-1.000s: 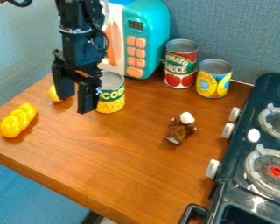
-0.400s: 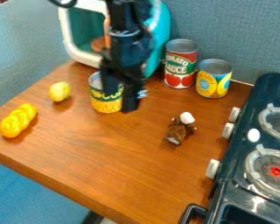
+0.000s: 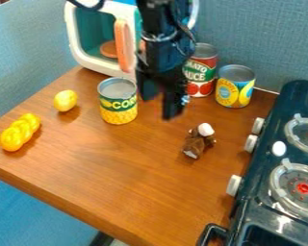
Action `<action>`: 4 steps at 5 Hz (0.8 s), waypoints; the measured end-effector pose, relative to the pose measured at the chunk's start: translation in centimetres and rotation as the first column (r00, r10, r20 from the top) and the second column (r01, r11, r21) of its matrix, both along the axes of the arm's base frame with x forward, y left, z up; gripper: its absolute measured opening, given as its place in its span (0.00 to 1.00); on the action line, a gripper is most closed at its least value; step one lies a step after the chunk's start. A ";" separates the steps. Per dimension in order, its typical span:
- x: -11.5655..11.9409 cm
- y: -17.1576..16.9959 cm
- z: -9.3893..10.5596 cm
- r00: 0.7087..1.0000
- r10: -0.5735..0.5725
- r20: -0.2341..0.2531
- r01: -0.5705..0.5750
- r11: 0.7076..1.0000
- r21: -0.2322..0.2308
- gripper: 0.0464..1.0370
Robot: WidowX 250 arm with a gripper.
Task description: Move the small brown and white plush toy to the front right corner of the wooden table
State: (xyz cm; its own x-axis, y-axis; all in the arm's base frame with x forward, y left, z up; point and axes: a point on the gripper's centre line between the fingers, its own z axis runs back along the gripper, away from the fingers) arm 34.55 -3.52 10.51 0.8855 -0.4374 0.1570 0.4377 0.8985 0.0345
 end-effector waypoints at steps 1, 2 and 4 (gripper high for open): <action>1.3 -1.0 -0.6 1.000 0.011 0.023 -0.010 1.000 -0.013 0.96; 2.6 -2.8 -2.1 1.000 -0.001 0.012 0.001 1.000 -0.018 0.96; 4.1 -5.0 -4.6 0.999 0.008 -0.038 -0.009 0.999 -0.034 0.96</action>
State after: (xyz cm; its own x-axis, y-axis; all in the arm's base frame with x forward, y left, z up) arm 38.63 -8.55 5.87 0.8948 -0.4247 0.1377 0.4304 0.9026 -0.0126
